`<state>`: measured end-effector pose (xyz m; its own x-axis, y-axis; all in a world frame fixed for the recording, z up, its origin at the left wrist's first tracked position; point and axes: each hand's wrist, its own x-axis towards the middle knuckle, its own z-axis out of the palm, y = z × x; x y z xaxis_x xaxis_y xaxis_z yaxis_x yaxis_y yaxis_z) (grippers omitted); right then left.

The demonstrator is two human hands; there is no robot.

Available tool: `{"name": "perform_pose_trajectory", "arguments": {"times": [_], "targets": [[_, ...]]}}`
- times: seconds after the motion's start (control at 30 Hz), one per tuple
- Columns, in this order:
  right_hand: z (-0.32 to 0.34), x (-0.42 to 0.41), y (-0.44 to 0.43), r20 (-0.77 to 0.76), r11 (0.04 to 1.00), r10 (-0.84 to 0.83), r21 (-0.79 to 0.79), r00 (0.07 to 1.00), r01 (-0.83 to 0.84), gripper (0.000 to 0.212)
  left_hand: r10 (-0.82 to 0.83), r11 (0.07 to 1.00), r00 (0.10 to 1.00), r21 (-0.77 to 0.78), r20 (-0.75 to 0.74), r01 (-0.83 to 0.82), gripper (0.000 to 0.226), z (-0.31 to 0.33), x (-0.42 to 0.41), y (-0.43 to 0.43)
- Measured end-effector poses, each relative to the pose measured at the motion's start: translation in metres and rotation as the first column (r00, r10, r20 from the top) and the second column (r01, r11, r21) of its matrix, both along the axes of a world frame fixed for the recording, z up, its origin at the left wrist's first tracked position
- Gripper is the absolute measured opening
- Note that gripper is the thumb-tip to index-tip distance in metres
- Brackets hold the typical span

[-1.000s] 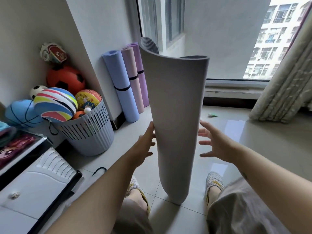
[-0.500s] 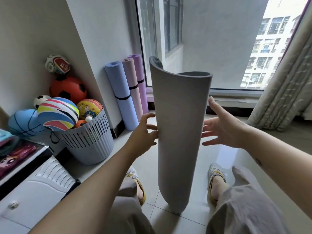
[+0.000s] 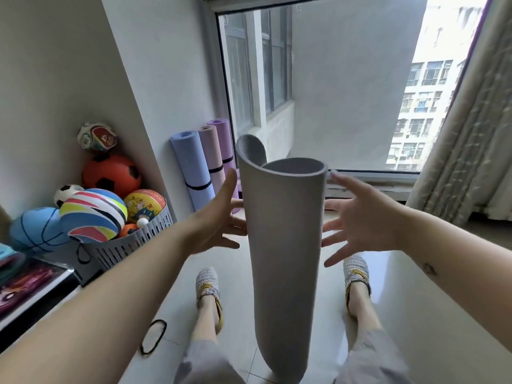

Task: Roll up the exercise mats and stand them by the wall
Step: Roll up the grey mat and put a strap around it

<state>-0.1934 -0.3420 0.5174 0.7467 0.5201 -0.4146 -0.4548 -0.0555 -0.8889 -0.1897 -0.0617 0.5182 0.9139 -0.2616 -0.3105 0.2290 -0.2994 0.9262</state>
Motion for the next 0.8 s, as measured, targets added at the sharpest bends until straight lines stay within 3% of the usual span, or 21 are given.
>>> {"name": "perform_pose_trajectory", "arguments": {"times": [0.1,0.17,0.33,0.5,0.8], "targets": [[0.016,0.002,-0.001,-0.004,0.996,0.079,-0.037,0.997,-0.079,0.111,-0.131,0.991,0.986,0.020,-0.102,0.134,0.120,0.029,0.002,-0.002],[0.024,0.001,0.001,0.017,0.993,0.095,-0.073,0.995,-0.094,0.114,-0.139,0.989,0.983,0.030,-0.116,0.143,0.122,0.047,-0.001,-0.010],[0.028,-0.001,0.011,0.033,0.993,0.051,-0.106,0.998,-0.047,0.095,-0.130,0.989,0.979,0.048,-0.159,0.139,0.090,0.075,-0.003,-0.016],[0.025,0.002,0.020,0.011,0.996,-0.011,-0.088,1.000,0.012,0.083,-0.100,0.995,0.977,-0.047,-0.188,0.092,0.060,0.071,0.003,-0.016],[0.013,0.006,0.028,-0.020,0.977,-0.143,-0.161,0.990,0.138,0.082,-0.062,0.997,0.962,0.037,-0.266,0.074,0.049,0.059,0.011,-0.033]]}}
